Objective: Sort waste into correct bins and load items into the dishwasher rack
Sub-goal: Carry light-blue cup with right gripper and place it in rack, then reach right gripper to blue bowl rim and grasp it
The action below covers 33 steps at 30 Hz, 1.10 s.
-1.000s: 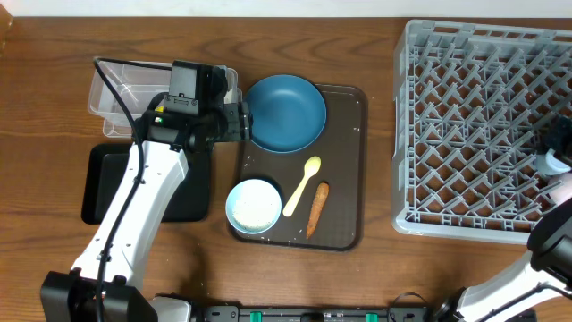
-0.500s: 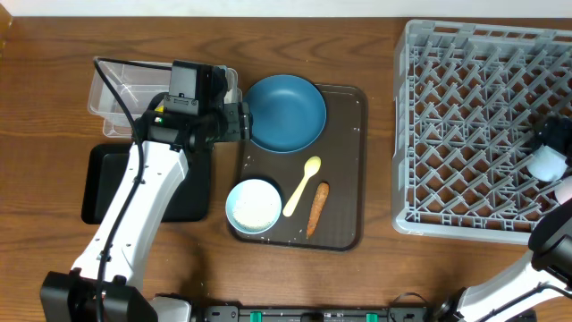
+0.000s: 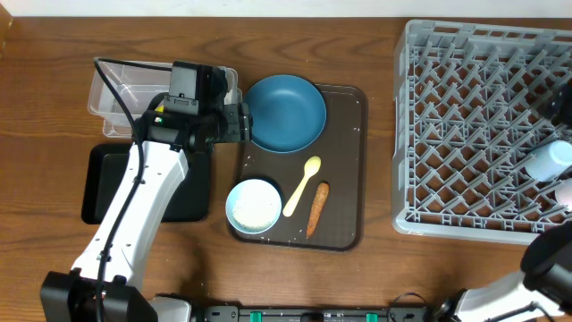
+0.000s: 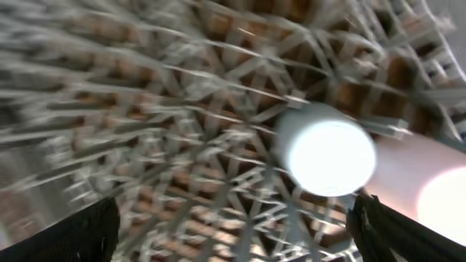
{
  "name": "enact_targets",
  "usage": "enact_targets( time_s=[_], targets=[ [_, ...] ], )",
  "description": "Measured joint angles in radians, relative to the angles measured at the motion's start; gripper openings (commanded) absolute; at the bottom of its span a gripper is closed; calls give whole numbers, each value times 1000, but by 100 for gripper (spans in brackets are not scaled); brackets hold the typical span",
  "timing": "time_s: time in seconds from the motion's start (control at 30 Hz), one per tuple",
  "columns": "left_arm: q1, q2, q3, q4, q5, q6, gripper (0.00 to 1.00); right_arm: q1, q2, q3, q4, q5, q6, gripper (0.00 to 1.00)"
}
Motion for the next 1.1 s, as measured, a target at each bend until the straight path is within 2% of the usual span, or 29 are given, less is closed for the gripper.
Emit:
enact_targets(
  time_s=[0.2, 0.37, 0.53, 0.7, 0.97, 1.1],
  targets=[
    [0, 0, 0, -5, 0, 0, 76, 127, -41, 9, -25, -105, -60, 99],
    [0, 0, 0, -41, 0, 0, 76, 304, -39, 8, -4, -132, -82, 99],
    [0, 0, 0, -104, -15, 0, 76, 489, -31, 7, 84, -135, -93, 96],
    [0, 0, 0, -182, -98, -3, 76, 664, 23, 7, 176, -111, -92, 93],
    [0, 0, 0, -273, -294, -72, 76, 861, 211, 7, 311, -34, -24, 78],
    [0, 0, 0, -273, -338, -89, 77, 928, 311, 7, 362, 45, 40, 66]
  ],
)
